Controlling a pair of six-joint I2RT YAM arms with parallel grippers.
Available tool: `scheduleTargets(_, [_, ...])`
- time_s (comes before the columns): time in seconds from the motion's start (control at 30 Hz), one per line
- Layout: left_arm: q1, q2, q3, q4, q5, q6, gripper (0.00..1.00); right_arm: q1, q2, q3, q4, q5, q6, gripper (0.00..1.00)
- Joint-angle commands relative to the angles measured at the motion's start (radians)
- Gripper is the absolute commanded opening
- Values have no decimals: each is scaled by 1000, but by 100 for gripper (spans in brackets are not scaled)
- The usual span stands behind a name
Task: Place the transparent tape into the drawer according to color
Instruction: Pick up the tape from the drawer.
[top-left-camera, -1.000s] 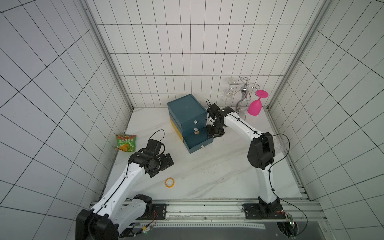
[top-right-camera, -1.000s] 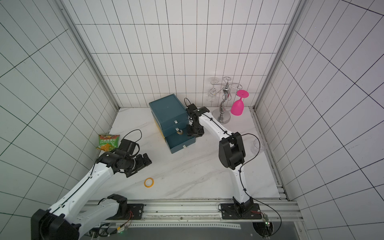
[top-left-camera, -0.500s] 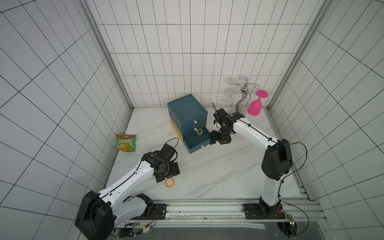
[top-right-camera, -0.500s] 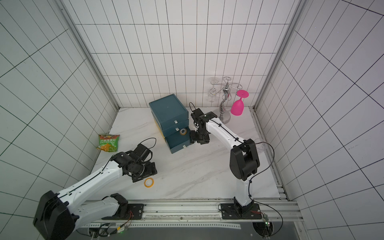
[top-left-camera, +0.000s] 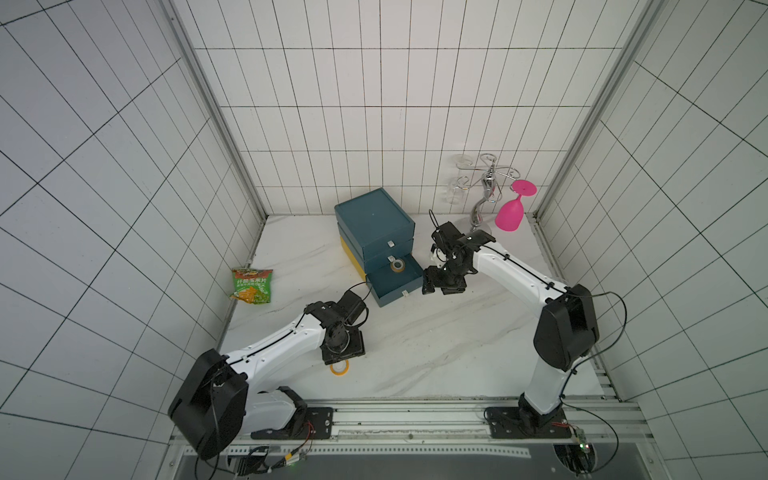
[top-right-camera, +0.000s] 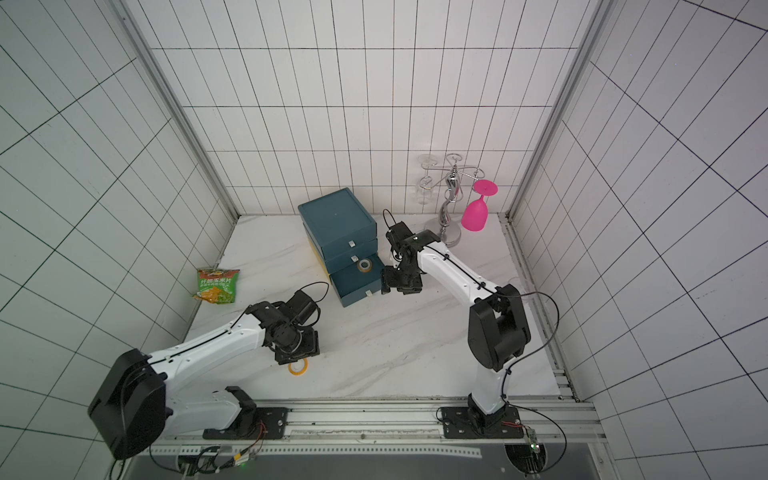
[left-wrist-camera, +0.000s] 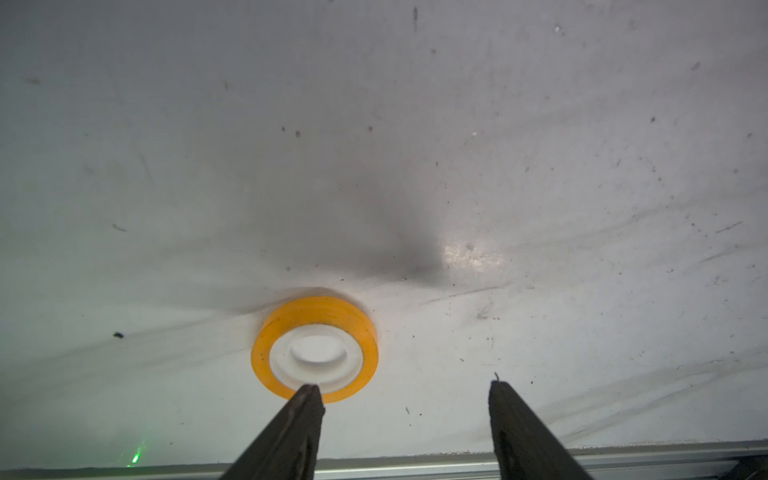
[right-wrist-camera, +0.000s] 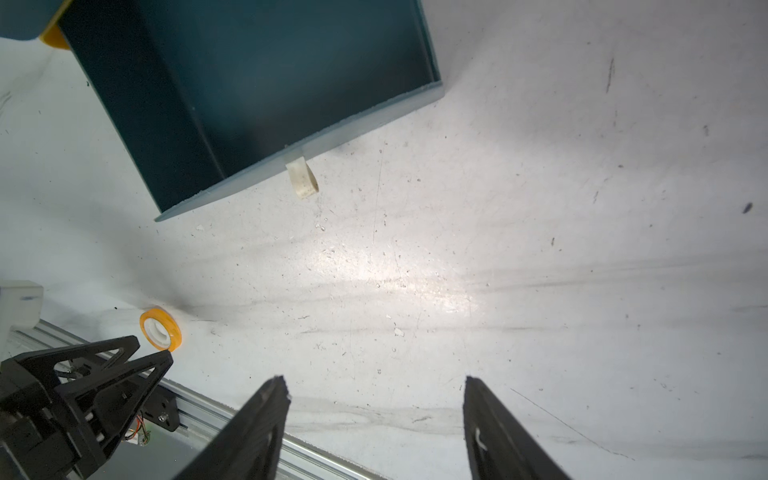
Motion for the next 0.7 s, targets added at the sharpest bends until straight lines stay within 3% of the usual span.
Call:
scheduleTargets(0.0, [-10,16,-15,36,-22,-2,65,-11,-36,-23,1,-4,5,70])
scheduleTargets(0.67, [-56,133,-53,110,-57,-10,50,-31,-67,-55,1,-2,3,69])
